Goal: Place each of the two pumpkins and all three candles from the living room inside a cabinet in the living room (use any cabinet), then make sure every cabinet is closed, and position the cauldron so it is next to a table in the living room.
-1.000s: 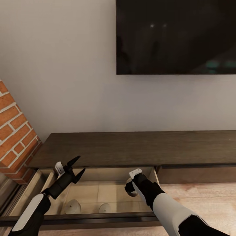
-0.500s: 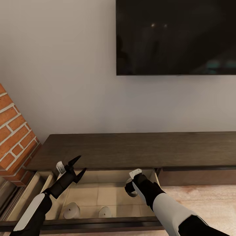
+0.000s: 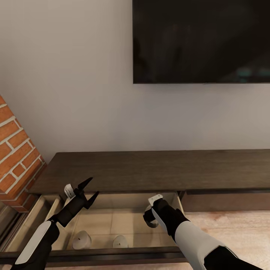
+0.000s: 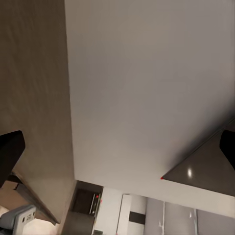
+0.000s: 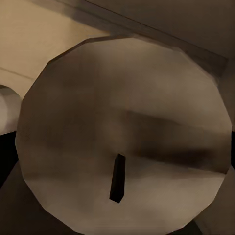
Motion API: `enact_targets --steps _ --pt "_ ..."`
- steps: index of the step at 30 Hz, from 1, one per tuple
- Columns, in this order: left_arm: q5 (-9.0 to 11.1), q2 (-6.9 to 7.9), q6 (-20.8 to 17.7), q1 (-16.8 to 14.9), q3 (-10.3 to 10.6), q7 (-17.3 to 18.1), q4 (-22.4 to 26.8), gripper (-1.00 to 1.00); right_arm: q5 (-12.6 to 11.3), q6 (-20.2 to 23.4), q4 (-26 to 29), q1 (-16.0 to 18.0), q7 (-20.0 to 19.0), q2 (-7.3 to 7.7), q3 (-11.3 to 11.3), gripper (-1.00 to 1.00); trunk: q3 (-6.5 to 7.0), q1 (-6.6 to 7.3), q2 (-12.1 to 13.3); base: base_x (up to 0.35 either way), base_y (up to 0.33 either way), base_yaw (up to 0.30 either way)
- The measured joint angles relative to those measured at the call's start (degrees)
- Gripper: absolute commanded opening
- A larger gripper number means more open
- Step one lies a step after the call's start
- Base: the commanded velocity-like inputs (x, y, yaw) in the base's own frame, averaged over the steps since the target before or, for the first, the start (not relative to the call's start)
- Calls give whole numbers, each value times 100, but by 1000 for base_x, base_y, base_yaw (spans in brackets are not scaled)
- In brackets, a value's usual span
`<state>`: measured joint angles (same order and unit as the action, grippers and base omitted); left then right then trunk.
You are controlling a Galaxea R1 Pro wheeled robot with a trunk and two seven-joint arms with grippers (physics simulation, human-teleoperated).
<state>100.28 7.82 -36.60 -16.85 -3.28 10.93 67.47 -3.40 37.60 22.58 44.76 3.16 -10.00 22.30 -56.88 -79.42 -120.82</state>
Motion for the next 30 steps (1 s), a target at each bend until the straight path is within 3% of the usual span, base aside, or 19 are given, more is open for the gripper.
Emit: enact_targets --steps 10,30 --pt "0 2 -9 0 -1 0 -33 100 -8 -4 -31 -2 -3 0 -182 -100 -180 -220 -401 0 0 0" --pt "1 6 -9 0 -9 0 -82 100 -8 -13 -49 -6 0 0 -203 -100 -539 -659 -1203 0 0 0"
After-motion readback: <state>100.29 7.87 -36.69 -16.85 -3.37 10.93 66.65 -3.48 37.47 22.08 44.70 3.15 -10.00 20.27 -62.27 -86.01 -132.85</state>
